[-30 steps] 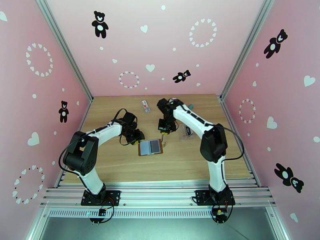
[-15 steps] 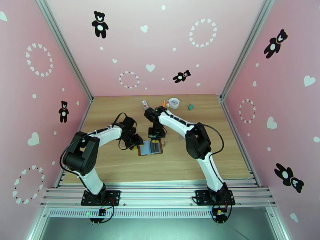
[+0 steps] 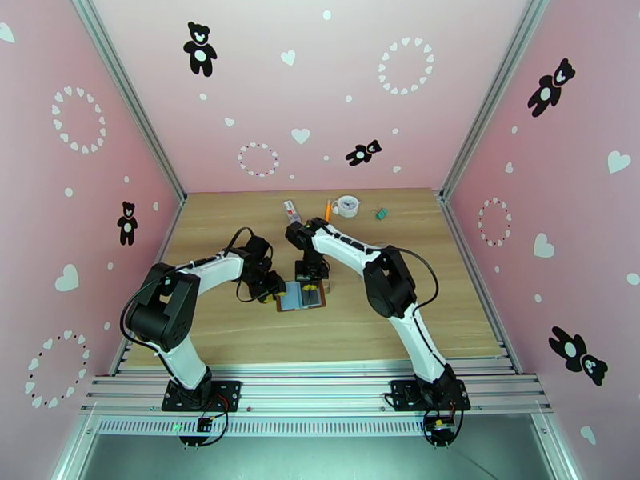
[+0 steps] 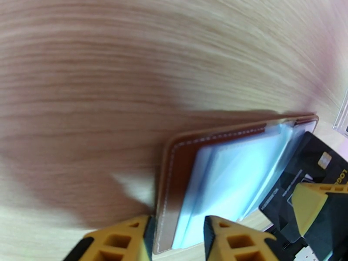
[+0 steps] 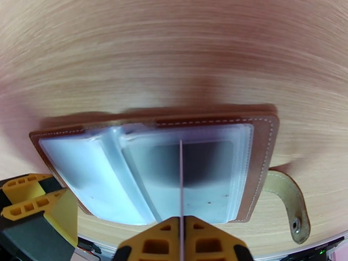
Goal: Put the credit cards into the card holder
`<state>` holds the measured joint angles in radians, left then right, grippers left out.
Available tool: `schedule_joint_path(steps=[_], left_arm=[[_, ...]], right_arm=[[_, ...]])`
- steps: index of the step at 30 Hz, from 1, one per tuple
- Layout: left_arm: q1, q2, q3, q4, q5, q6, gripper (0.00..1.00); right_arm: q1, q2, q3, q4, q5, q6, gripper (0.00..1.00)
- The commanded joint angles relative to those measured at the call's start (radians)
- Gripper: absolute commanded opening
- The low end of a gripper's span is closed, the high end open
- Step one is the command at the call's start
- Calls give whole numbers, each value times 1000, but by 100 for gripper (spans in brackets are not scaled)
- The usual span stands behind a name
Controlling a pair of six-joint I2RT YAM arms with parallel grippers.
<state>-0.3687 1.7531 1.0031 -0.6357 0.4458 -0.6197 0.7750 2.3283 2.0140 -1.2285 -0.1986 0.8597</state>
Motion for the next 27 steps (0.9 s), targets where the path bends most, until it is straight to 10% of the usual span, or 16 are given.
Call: schedule_joint_path(steps=[1, 27], left_arm=[[5, -12, 0, 13, 15, 21, 36], [51, -30, -83, 79, 64, 54, 18]], right_arm=[[4, -83, -3, 15, 43, -54, 0], [-91, -163, -361, 454, -333, -182, 0]])
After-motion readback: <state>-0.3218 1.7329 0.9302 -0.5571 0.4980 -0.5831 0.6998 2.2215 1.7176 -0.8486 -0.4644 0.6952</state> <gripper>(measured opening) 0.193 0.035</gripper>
